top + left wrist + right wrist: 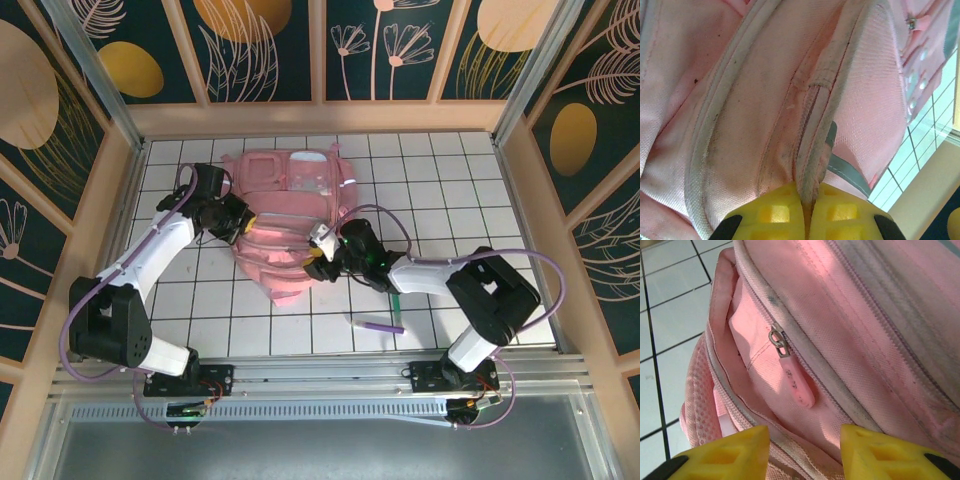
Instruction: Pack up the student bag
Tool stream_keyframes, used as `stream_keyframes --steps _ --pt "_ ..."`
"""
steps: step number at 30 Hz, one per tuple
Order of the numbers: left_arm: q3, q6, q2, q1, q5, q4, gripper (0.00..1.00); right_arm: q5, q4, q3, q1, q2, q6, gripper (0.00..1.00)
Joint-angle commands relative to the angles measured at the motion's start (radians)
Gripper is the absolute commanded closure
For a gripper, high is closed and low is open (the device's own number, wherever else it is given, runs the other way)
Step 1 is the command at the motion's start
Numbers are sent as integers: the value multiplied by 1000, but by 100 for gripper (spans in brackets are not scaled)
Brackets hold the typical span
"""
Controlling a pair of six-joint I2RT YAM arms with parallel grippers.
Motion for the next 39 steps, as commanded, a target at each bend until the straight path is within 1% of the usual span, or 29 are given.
stream_keyframes --steps 1,6,12,15,18,20,25,27,29,32,34,35,36,37,39 --pt "9 -49 -35 -19 106 25 100 -29 69 16 -12 27 -36 55" --pt "6 -74 -44 -32 106 33 100 -38 201 -33 -8 66 -16 51" --pt "-48 -161 -73 -80 97 87 100 24 367 -115 -3 81 41 51" --pt "-60 -181 -85 -92 77 84 100 37 471 -176 -1 83 69 49" --pt "-78 -206 -101 -95 71 95 100 42 672 -266 -5 93 107 45" --pt "-86 -214 -108 -97 76 105 100 22 789 -308 -5 124 131 44" --pt "-101 -219 -126 -102 82 108 100 49 925 -318 -11 183 219 42" --pt "-106 -219 -132 -102 83 108 100 32 938 -303 -15 199 228 42" --pt "-112 -221 -136 -103 85 110 100 27 903 -276 -15 212 225 42" --pt "-122 -237 -142 -107 85 122 100 23 867 -247 -7 225 218 46" --pt "-122 -239 -139 -113 82 123 100 61 832 -230 9 231 183 50" --pt "-121 -239 -139 -116 85 122 100 99 804 -223 19 231 147 53" --pt "-124 -244 -139 -119 85 125 100 179 755 -212 40 230 107 55" --pt "-128 -250 -141 -123 85 132 100 214 730 -206 48 230 85 56" --pt "-129 -258 -140 -131 82 140 100 245 716 -206 50 231 72 63"
